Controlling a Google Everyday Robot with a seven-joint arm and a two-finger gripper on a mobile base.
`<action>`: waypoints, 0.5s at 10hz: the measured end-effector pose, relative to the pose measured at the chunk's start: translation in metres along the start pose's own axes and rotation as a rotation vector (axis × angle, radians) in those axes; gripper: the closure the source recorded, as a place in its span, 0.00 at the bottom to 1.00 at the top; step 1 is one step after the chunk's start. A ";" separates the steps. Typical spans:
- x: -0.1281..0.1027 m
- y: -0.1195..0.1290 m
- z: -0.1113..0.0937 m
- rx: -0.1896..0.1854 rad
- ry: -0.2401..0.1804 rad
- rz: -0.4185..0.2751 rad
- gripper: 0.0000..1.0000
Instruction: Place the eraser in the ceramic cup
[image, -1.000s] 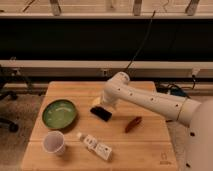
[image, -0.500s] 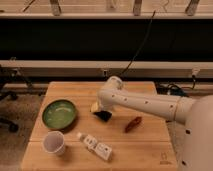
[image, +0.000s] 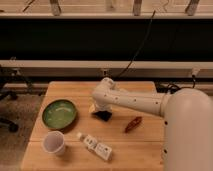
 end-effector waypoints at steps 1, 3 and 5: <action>0.002 -0.002 0.005 -0.010 -0.003 -0.008 0.20; 0.005 -0.004 0.012 -0.025 -0.005 -0.024 0.30; 0.006 -0.002 0.011 -0.031 -0.002 -0.027 0.53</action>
